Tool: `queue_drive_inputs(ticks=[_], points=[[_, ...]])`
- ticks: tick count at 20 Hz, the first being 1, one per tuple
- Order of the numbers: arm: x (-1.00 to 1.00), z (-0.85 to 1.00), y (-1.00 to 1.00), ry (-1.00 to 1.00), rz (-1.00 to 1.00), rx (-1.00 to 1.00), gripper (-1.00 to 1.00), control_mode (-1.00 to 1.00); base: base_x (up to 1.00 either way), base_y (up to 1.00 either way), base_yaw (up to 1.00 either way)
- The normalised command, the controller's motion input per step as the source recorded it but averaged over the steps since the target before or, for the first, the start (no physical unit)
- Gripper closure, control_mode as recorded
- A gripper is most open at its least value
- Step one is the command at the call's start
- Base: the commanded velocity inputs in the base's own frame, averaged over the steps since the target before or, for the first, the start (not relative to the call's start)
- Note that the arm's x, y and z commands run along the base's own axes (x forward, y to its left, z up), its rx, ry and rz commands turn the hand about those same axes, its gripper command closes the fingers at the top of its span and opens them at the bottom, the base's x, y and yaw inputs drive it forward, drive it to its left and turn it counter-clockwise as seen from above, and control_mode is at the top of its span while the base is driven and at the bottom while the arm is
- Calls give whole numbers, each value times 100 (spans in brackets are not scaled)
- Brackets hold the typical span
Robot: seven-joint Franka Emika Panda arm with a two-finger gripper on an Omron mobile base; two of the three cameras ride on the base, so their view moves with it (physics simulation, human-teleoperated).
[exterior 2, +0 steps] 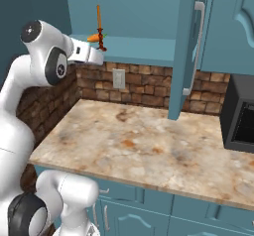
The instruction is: Pick the candle and candle from the dining table and place them in the open cabinet. Close the cabinet after placing the objects.
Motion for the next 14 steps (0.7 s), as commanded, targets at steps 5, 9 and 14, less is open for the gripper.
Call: queue_drive_inputs(ticks=[5,9,14], points=[[-78,-60,0,7,0,1,-100,-100,0,0,0],[-46,-55,0,13,0,1,-100,-100,0,0,0],[-32,-37,0,10,0,2,-100,-100,0,0,0]])
